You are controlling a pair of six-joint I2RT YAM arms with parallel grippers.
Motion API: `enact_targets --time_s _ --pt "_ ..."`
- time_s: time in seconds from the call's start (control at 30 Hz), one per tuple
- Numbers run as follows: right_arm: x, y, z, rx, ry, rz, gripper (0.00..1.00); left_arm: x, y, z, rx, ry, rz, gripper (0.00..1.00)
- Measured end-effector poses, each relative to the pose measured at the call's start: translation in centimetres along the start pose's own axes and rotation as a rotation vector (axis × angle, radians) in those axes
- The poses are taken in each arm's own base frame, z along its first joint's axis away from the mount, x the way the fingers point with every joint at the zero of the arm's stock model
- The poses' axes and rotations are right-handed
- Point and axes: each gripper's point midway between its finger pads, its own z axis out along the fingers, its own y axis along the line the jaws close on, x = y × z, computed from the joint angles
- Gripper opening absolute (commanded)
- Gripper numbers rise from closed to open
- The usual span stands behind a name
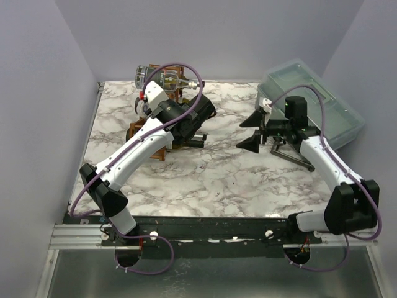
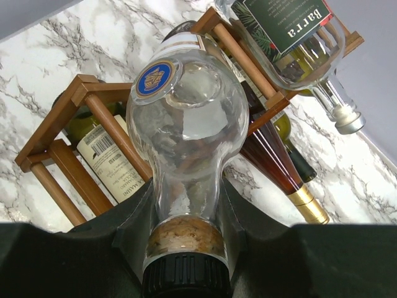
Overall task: Take the wine bottle off the wine rack
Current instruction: Pick up the wine bottle from the wine rack.
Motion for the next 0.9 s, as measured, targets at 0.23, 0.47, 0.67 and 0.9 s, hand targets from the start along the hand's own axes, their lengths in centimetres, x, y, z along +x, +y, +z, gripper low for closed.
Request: enact_targets --time_s 0.23,0.47,0.67,0.9 --pt "-3.1 -0.6 4.7 -0.095 -0.047 -0.131 1.00 0.0 -0.1 0.1 0.016 0.002 0.038 0.00" --pt "-5.1 -0.4 9.4 -0.152 -0.173 -0.295 1.00 0.0 -0.1 0.1 0.019 0.001 0.063 0.00" --pt "-5.3 -1.9 14.6 -0.184 -0.258 -0.307 1.00 0.1 0.0 0.1 0.023 0.009 0.073 0.00" --pt "-7.2 -3.4 16.9 -0.184 -0.421 -0.361 1.00 0.2 0.1 0.0 0.026 0.022 0.072 0.00"
